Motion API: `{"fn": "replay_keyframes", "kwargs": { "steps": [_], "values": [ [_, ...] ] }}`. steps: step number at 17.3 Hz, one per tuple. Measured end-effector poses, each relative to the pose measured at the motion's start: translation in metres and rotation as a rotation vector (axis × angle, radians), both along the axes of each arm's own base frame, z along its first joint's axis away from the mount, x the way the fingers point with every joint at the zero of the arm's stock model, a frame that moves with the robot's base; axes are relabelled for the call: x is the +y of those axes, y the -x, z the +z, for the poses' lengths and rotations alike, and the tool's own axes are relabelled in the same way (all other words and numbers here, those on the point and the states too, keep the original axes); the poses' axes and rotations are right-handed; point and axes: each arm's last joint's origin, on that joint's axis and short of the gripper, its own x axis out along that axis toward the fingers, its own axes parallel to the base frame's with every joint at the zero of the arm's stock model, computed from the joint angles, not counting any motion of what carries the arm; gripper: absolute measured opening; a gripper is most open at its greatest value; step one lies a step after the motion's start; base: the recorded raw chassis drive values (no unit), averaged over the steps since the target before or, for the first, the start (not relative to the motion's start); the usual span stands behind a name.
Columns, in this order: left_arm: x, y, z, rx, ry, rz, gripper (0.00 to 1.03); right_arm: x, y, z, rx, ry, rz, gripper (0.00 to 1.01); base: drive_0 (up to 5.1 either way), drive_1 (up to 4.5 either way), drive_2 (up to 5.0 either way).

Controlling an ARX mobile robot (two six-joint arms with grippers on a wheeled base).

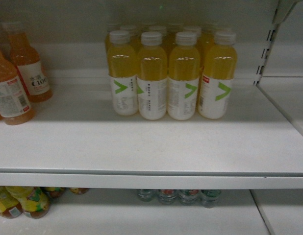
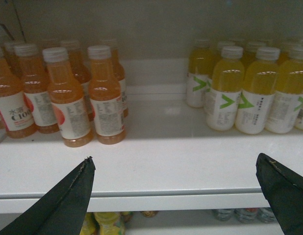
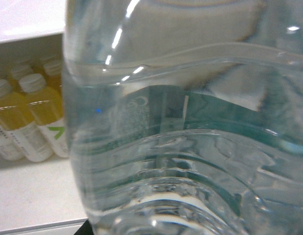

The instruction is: Move water from second to third shelf

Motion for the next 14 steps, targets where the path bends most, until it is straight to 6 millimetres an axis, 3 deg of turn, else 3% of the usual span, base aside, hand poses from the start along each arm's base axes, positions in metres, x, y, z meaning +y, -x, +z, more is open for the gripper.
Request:
{"fn": "replay_keyframes", "kwargs": {
  "steps": [14],
  "values": [
    [0.0000,0.0000,-0.0001,0.002,0.000,0.000,0.98,0.0002,0.0000,0.0005,-0.006,-0.001,0.006,0.40,-4.8,2.58,2.6]
  ]
}}
